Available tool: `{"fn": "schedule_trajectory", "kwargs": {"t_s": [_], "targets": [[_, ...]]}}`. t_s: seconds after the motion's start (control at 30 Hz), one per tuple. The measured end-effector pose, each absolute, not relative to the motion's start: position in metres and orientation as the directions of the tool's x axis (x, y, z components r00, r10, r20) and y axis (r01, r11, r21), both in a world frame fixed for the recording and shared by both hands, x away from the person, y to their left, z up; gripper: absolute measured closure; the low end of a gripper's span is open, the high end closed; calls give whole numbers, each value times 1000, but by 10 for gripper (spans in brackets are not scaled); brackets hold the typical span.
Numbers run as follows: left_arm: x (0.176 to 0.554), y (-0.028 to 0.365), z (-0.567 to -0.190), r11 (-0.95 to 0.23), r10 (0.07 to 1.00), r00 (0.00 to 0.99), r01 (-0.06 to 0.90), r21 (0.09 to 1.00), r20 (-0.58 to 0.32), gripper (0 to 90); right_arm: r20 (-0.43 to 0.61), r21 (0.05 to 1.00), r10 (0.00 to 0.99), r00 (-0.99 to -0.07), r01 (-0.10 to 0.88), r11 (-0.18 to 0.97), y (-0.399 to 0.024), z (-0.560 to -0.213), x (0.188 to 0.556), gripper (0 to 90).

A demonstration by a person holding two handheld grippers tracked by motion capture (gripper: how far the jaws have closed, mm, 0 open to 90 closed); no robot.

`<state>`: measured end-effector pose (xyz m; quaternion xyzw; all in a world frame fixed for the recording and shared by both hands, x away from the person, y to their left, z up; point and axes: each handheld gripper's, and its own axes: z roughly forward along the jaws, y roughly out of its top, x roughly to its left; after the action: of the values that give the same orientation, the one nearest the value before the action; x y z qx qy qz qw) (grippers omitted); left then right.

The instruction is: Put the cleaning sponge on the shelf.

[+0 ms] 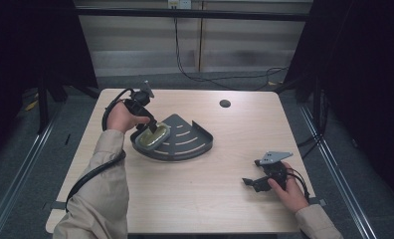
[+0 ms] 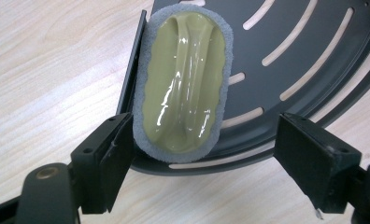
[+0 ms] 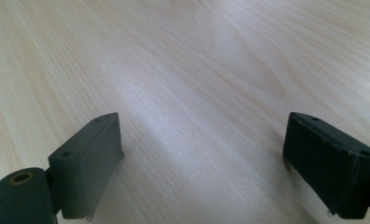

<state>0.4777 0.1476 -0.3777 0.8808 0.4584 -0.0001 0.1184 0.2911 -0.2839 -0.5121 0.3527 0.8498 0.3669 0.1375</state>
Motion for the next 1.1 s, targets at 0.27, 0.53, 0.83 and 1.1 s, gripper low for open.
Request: {"fn": "schedule_trajectory", "kwargs": {"t_s": [0.27, 0.53, 0.83, 1.1], "targets": [[470, 157, -371, -547, 811, 575, 811, 208, -110, 202, 25, 721, 699, -715, 497, 482, -284, -512, 291, 114], [460, 166, -366, -542, 813, 571, 814, 209, -116, 203, 26, 721, 699, -715, 497, 482, -284, -512, 291, 113], [448, 181, -368, -534, 816, 564, 820, 206, -128, 203, 25, 721, 699, -714, 497, 482, -284, -512, 291, 113], [436, 188, -371, -542, 809, 573, 814, 207, -136, 203, 25, 721, 699, -714, 498, 482, -284, -512, 291, 114]]}}
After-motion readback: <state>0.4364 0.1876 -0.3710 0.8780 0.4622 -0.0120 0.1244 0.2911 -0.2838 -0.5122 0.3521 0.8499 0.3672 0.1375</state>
